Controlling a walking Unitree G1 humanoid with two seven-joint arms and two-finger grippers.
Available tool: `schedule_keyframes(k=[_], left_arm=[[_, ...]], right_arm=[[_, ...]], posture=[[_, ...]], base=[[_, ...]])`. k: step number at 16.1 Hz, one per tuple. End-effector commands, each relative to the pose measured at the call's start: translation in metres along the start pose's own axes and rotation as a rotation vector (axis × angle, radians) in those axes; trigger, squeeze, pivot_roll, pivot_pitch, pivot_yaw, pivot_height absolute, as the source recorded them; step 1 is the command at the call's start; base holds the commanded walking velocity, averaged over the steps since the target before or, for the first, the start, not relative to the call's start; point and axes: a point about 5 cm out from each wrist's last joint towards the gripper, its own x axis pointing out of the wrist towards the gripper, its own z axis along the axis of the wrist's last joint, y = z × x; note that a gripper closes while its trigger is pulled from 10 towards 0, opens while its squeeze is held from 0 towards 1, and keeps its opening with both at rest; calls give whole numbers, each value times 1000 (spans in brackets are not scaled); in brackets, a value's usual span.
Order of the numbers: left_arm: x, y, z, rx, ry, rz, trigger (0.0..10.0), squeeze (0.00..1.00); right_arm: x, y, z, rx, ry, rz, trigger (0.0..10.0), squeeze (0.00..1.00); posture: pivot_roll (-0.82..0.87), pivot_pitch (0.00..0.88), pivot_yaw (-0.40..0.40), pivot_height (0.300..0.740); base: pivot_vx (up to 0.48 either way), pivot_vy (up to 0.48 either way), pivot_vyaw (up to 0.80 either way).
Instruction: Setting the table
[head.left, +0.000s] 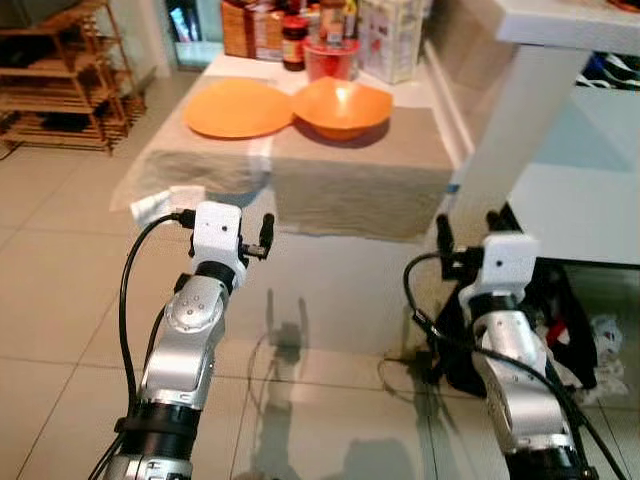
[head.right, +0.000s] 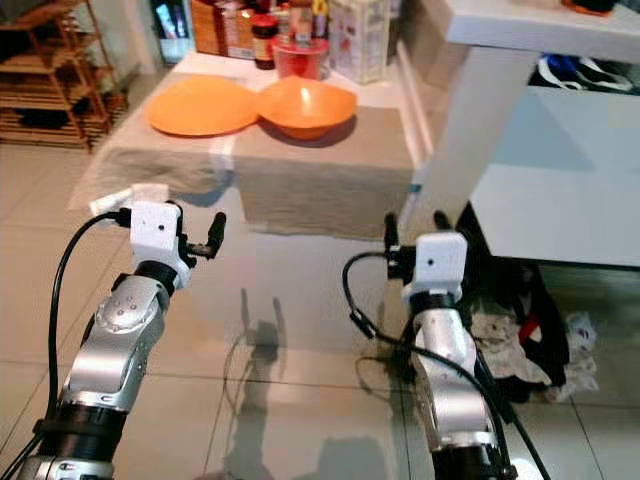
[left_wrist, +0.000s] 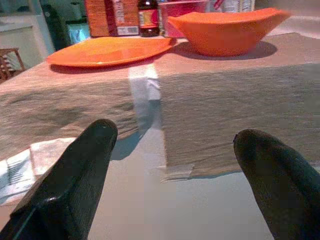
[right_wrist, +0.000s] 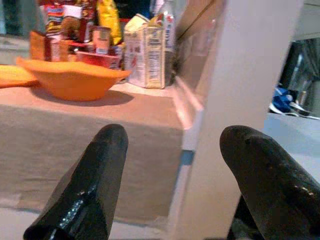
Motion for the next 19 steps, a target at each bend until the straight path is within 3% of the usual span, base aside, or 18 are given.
schedule_keyframes(k=[1,3,17,19], left_arm=[[4,-1,5,5,-18,-1,10000,0],[6,-2,7,-12,-19,-8,10000,0],[10,-5,18,5,-66,-11,10000,0],[10,-2,20,3,-76,10,10000,0]], right_arm=[[2,-4,6,-14,-23,-14,10000,0],[1,-1,4,-11,-12,-4,10000,0],[-3,5,-4,-21,19,38,10000,0],[-4,6,-4,-22,19,38,10000,0]], posture=[[44,0,-6,740],[44,0,-7,740],[49,0,-3,740],[49,0,0,740]], base=[[0,0,0],[0,0,0],[449,0,0],[0,0,0]])
